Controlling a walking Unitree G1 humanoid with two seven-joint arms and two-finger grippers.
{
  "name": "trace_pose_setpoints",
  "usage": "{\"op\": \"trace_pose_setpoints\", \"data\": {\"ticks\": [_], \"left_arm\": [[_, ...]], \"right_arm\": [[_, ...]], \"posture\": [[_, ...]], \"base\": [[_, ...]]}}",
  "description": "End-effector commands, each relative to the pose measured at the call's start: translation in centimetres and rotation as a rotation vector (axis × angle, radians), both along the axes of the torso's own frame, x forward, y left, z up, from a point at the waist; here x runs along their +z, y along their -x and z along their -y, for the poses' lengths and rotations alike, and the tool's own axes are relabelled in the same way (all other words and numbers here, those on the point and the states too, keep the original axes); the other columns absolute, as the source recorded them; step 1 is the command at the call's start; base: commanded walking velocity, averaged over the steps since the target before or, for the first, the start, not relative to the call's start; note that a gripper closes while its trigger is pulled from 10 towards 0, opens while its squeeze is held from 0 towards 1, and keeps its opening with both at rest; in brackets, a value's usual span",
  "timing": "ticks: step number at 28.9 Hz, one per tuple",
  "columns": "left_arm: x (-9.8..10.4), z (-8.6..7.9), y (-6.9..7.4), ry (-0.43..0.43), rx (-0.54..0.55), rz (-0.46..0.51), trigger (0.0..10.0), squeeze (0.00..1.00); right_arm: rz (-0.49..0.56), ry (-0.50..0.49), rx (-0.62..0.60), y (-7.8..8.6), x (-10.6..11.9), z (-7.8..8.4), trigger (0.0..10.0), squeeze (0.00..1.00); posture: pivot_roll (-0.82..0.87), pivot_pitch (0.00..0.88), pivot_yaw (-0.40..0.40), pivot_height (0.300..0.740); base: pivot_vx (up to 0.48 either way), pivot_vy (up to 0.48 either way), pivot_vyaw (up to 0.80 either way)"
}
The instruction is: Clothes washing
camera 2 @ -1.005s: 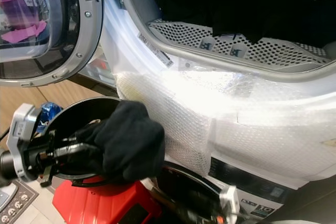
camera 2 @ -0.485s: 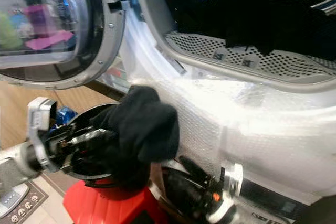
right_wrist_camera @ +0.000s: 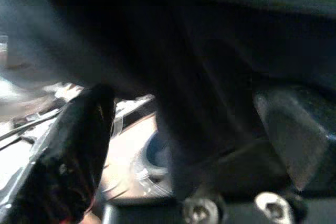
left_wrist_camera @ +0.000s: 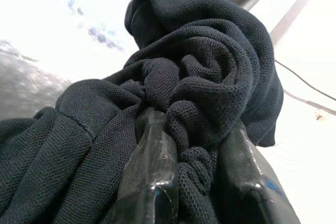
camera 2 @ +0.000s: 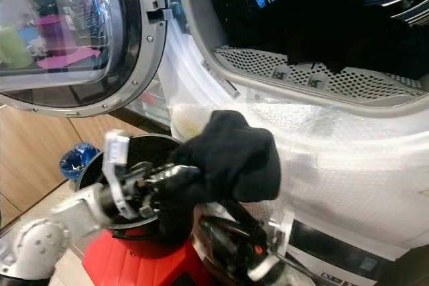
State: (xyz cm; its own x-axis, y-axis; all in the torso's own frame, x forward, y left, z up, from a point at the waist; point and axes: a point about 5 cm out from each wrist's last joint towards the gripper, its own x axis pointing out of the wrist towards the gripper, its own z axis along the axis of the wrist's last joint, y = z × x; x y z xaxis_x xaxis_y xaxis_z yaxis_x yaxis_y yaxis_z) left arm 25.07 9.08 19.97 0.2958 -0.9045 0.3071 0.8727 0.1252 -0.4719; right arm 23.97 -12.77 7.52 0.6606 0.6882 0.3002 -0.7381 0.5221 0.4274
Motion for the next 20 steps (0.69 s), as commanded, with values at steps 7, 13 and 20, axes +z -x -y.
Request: {"op": "trace_pose_setpoints", "data": {"ticks": [7, 13, 20], "left_arm": [[0.7, 0.4, 0.4, -0.012, 0.003, 0.022, 0.0, 0.00], [1.0, 0.8, -0.5, -0.034, 0.044, 0.015, 0.0, 0.00], [1.0, 1.2, -0.5, -0.052, 0.054, 0.011, 0.0, 0.00]], "right_arm": [[-0.009, 0.022, -0.090, 0.0, -0.6, -0.2, 10.0, 0.40], [-0.039, 0.008, -0.218, -0.8, -0.9, -1.4, 10.0, 0.00], [-0.016, -0.041, -0.152, 0.3, -0.6, -3.3, 10.0, 0.00]], "posture": [[0.04, 0.040, 0.116, 0.740], [0.03, 0.027, 0.135, 0.740], [0.02, 0.021, 0.140, 0.740]], "base": [[0.000, 0.000, 0.00], [0.000, 0.000, 0.00], [0.000, 0.000, 0.00]]}}
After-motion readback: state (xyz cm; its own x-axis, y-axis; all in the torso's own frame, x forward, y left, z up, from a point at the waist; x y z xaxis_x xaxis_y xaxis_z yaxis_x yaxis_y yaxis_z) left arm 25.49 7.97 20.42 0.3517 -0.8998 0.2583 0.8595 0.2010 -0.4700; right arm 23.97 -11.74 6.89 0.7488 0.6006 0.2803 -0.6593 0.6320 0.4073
